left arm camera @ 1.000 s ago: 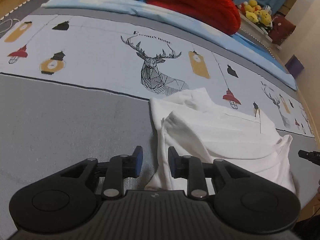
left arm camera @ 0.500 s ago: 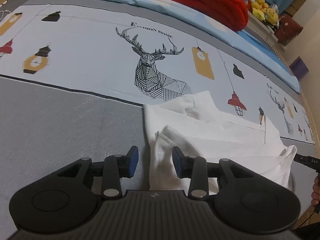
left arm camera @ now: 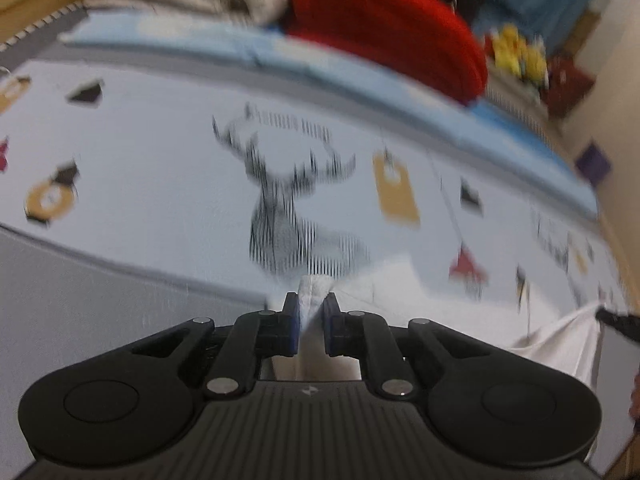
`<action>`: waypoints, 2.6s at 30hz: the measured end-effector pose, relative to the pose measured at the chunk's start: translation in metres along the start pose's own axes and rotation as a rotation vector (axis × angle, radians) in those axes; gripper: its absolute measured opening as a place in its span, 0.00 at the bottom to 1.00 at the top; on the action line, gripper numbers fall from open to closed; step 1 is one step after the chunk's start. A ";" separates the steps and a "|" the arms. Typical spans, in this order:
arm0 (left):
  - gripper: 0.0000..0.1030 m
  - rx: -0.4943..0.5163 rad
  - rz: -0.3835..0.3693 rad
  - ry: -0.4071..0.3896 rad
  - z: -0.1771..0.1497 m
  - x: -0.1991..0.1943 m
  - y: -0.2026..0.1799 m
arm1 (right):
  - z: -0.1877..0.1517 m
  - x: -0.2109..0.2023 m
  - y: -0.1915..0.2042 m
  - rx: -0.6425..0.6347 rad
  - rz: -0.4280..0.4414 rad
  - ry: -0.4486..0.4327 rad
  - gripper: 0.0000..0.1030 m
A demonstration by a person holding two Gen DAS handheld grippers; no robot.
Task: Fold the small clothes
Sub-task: 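Lower both tools and lay the folded hem onto the shirt, then close both tools on the folded shirt edge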
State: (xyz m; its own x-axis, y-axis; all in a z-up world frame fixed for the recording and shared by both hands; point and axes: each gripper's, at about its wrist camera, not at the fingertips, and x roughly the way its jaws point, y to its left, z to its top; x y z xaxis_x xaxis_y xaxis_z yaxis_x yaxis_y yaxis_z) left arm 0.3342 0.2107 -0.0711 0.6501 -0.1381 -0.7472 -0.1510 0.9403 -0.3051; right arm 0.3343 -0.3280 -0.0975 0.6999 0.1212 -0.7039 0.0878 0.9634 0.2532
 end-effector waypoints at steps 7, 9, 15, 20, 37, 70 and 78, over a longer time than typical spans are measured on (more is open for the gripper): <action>0.17 0.015 0.035 -0.116 0.016 0.006 -0.015 | 0.012 0.014 0.002 0.049 -0.087 -0.048 0.13; 0.30 -0.003 0.024 -0.027 0.016 0.016 -0.012 | 0.011 0.023 0.002 0.051 -0.111 0.003 0.18; 0.31 -0.012 0.020 0.175 -0.002 0.022 -0.001 | -0.009 0.028 -0.003 0.033 -0.081 0.209 0.18; 0.32 0.023 -0.033 0.289 -0.035 0.010 0.002 | -0.039 0.018 -0.002 -0.075 -0.118 0.360 0.18; 0.31 0.020 -0.019 0.346 -0.102 -0.069 0.018 | -0.089 -0.077 -0.025 -0.061 -0.091 0.346 0.19; 0.25 0.001 -0.095 0.321 -0.096 -0.065 0.023 | -0.094 -0.075 -0.032 -0.020 -0.116 0.354 0.05; 0.24 0.031 -0.103 0.273 -0.080 -0.055 -0.003 | -0.102 -0.056 -0.018 -0.124 -0.138 0.443 0.05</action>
State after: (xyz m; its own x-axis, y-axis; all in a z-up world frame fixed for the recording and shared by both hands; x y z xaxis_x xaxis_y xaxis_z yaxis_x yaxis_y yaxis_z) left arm 0.2394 0.1908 -0.0759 0.4357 -0.3078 -0.8458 -0.0687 0.9256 -0.3722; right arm 0.2215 -0.3281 -0.1308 0.3153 0.0542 -0.9474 0.0549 0.9956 0.0753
